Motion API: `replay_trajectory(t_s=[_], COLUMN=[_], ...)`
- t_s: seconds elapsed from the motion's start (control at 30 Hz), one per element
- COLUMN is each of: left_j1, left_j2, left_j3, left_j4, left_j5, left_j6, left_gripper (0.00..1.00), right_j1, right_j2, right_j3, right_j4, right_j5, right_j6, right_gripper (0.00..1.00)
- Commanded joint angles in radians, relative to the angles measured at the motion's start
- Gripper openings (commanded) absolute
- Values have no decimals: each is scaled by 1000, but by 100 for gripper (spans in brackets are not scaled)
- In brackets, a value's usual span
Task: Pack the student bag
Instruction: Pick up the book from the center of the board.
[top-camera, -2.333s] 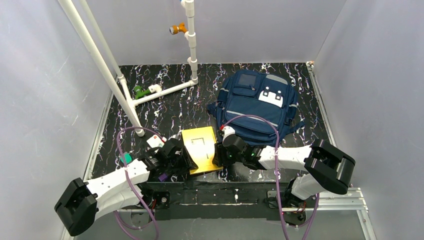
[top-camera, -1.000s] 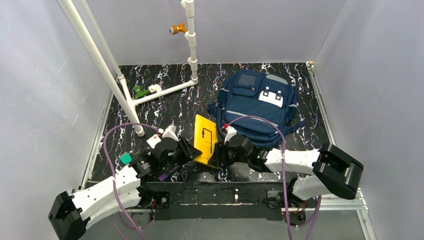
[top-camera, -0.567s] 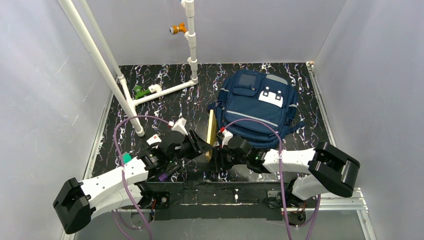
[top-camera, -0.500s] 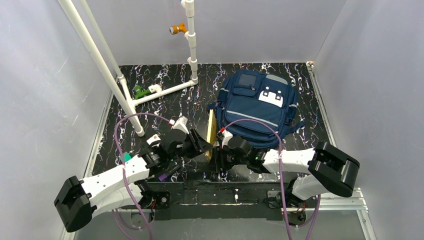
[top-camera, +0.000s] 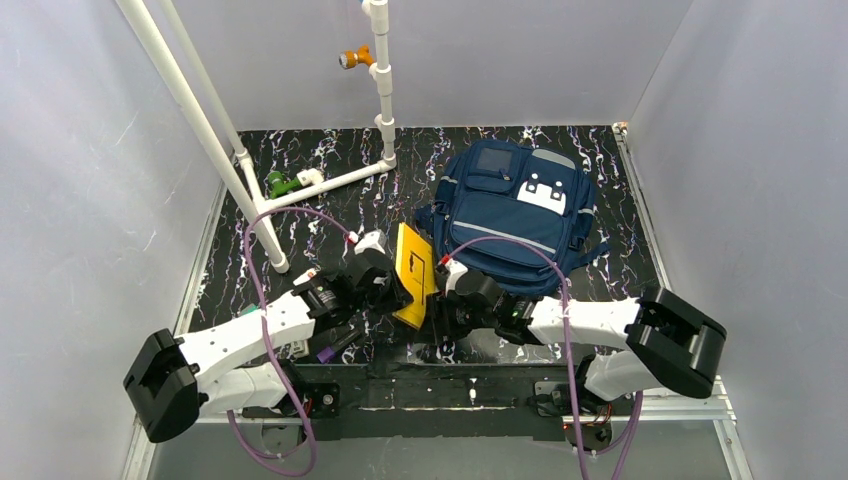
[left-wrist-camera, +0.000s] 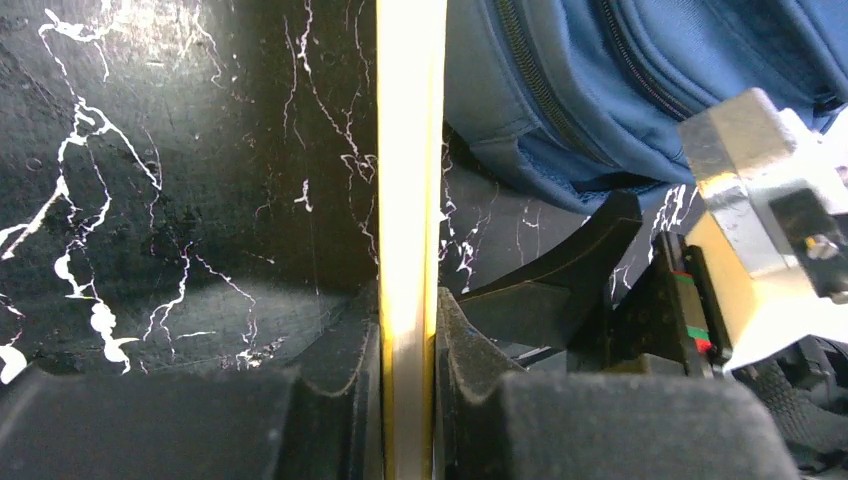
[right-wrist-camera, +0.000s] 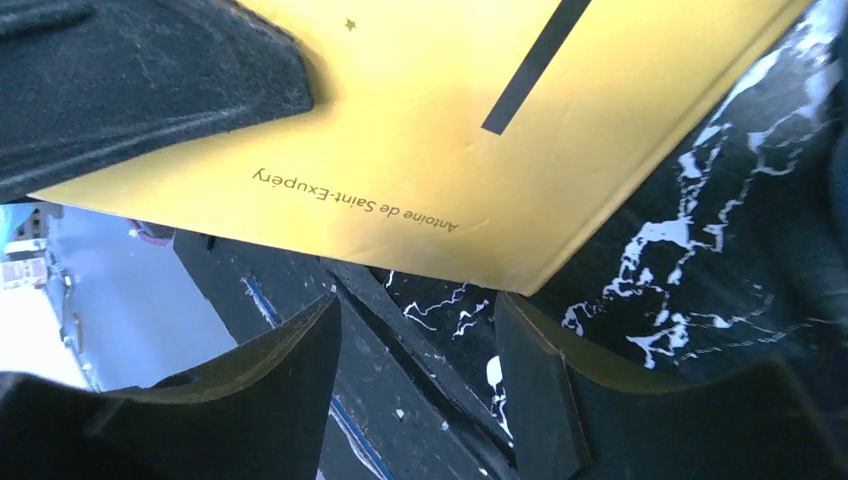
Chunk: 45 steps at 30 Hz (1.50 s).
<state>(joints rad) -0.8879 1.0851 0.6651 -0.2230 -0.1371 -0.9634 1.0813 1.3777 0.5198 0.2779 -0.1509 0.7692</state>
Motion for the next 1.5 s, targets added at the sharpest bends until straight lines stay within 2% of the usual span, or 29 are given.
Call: replay_trajectory(t_s=[0.0, 0.1, 0.23, 0.33, 0.4, 0.5, 0.6, 0.67, 0.77, 0.83, 0.9, 1.03, 1.13, 1.17, 1.23, 1.33, 1.4, 1.47], left_j1=[-12, -11, -8, 12, 31, 89, 141, 174, 202, 209, 212, 223, 224, 224, 224, 224, 224, 224], left_j2=[11, -17, -96, -145, -149, -109, -100, -88, -50, -28, -15, -75, -70, -62, -38, 18, 55, 69], left_j3=[93, 136, 236, 326, 385, 438, 409, 368, 330, 329, 340, 321, 311, 307, 277, 223, 211, 208], left_j4=[-122, -165, -246, -302, -315, -259, -82, 64, 241, 284, 284, 275, 288, 298, 384, 579, 652, 671], left_j5=[-50, -35, -6, 79, 187, 444, 603, 695, 791, 828, 849, 750, 718, 718, 757, 843, 895, 928], left_j6=[80, 154, 286, 354, 372, 325, 221, 131, 17, -25, -23, -26, -56, -67, -122, -246, -300, -314], left_gripper=[0, 0, 0, 0, 0, 0, 0, 0, 0, 0, 0, 0, 0, 0, 0, 0, 0, 0], right_j1=[-5, -18, -81, -181, -267, -460, -589, -633, -706, -745, -765, -787, -787, -787, -787, -787, -788, -787], right_j2=[-96, -178, -295, -359, -360, -346, -358, -387, -422, -458, -483, -543, -606, -626, -672, -735, -737, -704], right_j3=[123, 196, 300, 366, 405, 430, 395, 343, 294, 249, 221, 290, 277, 256, 173, 1, -98, -133], right_j4=[-249, -473, -672, -726, -732, -679, -548, -429, -342, -238, -201, -542, -604, -568, -379, 64, 346, 491], right_j5=[124, 238, 315, 269, 151, -127, -409, -494, -554, -586, -583, -409, -340, -351, -402, -398, -365, -361], right_j6=[-115, -212, -303, -361, -393, -377, -270, -153, -23, 67, 123, 23, 23, 49, 183, 475, 654, 724], right_gripper=[69, 82, 98, 98, 98, 98, 98, 98, 98, 98, 98, 98, 98, 98, 95, 91, 84, 78])
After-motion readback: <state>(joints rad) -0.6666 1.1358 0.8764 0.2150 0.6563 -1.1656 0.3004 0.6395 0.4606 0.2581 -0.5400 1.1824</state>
